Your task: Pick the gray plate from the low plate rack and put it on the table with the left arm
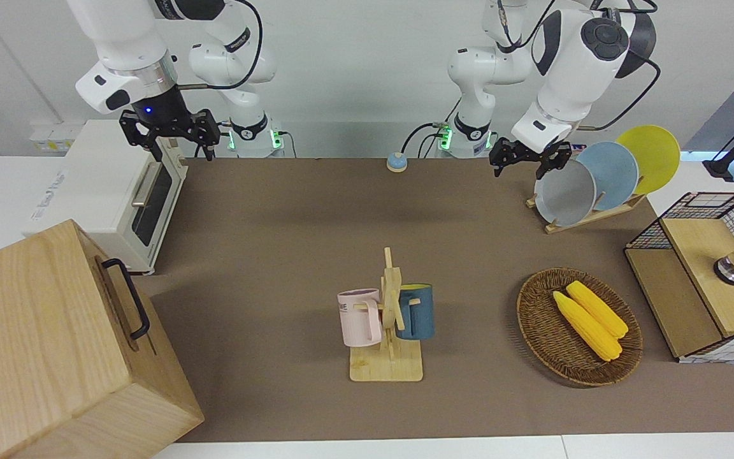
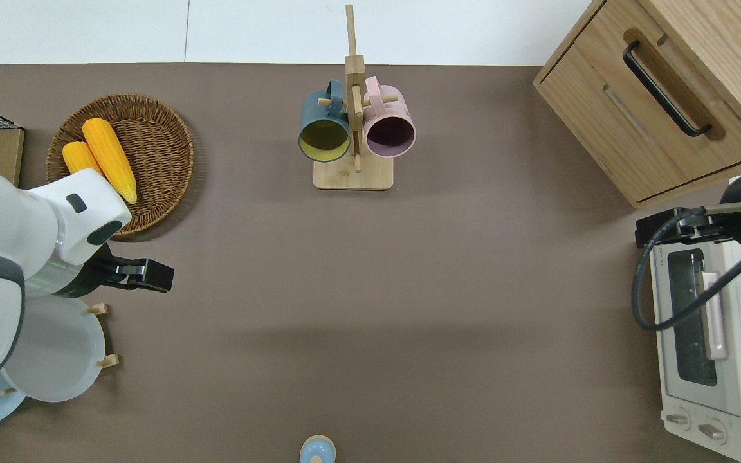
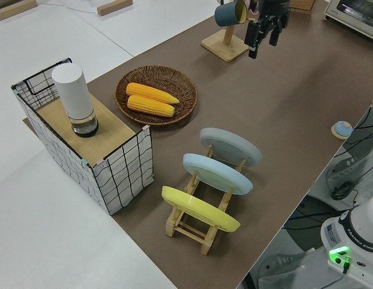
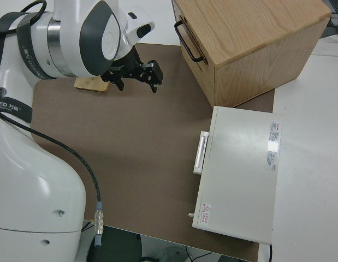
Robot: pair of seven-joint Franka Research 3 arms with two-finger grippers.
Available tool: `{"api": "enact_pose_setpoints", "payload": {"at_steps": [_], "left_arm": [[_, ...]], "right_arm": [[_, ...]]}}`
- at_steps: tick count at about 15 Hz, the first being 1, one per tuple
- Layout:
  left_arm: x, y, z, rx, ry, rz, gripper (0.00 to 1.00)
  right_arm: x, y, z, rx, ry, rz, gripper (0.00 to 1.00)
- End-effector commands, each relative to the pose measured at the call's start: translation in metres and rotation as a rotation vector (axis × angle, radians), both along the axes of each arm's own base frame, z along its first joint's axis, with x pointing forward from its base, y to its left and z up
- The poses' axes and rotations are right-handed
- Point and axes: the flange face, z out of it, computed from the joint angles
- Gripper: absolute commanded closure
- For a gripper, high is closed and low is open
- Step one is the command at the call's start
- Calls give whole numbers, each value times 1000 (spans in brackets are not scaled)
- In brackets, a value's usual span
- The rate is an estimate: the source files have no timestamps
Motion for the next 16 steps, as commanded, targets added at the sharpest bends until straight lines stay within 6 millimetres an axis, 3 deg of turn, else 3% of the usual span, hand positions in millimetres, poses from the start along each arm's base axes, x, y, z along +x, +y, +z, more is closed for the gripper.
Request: {"api": "enact_pose_setpoints", "payload": {"at_steps": [1,12,14,16], "left_arm": [[-4,5,-3,-15,1,-2,0],[-7,3,-8,-14,35,-9,0],[-7,12,-7,-19,34,-15,0],[-7,35,-5,-27,42,-15,0]], "right_arm": [[0,1,3,3,-5,-3,17],[0,1,3,3,-5,-3,17],[0,1,3,3,-5,-3,17],[0,1,3,3,-4,-3,17]]}}
